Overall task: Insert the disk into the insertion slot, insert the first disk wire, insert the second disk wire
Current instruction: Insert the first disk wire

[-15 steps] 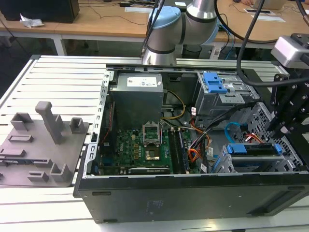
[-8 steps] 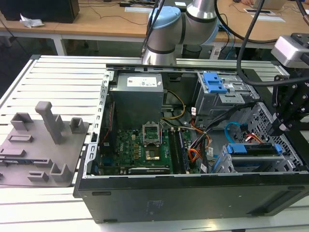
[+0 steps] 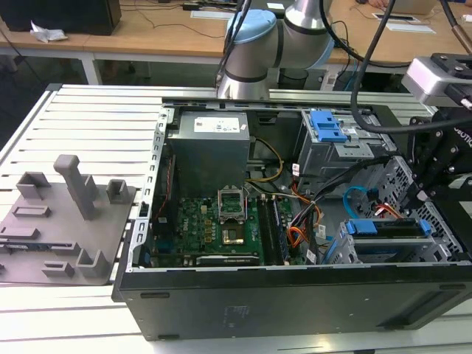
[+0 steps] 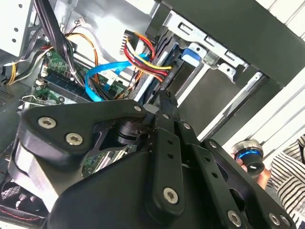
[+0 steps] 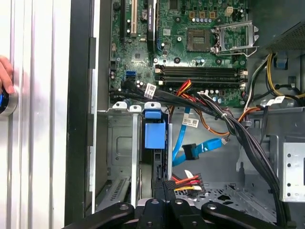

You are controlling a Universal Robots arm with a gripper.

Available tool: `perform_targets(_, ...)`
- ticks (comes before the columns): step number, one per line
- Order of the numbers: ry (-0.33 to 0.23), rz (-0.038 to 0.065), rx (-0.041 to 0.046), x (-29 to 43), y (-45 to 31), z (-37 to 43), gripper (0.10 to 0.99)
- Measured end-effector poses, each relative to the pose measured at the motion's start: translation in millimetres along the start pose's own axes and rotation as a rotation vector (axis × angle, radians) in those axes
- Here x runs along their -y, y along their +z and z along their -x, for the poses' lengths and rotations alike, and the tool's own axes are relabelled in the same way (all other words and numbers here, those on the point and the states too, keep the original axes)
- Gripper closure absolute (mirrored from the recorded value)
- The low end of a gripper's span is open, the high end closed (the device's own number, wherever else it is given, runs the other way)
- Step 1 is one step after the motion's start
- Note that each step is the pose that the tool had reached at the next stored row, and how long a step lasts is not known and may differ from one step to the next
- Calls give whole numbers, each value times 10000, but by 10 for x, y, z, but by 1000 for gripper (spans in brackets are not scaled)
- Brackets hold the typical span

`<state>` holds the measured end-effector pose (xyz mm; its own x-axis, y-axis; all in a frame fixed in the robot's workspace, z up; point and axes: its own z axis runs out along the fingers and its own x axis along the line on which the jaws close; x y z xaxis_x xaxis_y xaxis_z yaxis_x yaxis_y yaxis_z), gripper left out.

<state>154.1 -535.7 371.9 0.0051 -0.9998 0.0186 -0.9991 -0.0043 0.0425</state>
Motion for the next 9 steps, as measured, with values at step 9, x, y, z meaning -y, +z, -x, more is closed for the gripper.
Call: perform_targets(9, 0, 0, 0, -248, 20, 1, 980)
